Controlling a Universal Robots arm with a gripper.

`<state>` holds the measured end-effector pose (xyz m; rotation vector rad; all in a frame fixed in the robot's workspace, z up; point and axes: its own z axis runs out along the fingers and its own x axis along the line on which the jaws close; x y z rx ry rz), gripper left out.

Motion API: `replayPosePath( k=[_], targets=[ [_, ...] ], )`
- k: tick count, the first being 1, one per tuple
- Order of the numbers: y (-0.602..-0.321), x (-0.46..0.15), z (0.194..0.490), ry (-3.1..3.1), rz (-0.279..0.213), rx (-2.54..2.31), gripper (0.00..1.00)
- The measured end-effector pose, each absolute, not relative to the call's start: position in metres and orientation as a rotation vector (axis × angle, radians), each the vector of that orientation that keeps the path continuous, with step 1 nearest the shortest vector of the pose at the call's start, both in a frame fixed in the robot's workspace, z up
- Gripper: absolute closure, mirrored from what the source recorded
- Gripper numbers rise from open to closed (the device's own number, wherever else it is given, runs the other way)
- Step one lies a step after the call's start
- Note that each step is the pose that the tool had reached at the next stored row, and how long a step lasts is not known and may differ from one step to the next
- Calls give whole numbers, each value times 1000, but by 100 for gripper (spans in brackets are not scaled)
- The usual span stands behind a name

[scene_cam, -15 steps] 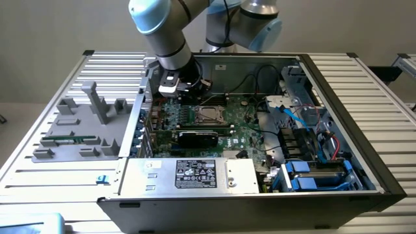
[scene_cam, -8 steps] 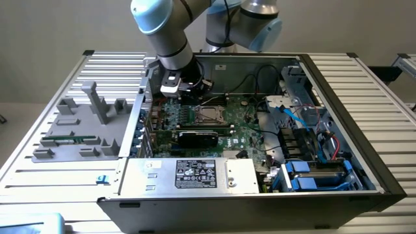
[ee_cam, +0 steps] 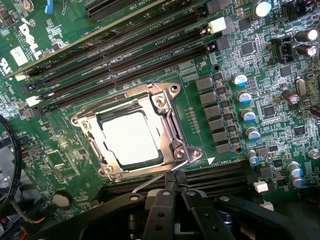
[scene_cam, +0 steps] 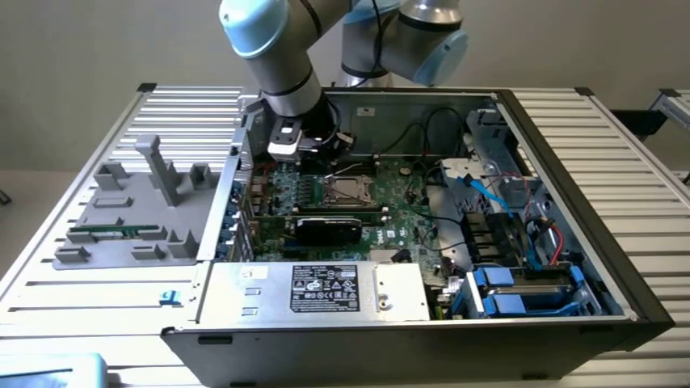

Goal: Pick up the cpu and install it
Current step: 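Install the first cpu locking lever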

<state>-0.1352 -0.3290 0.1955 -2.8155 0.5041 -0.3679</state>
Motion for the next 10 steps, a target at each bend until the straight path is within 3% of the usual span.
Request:
replayPosePath(
  k=[10],
  targets=[
    [-329,-133,193,504,-369,-2815,89]
  ],
)
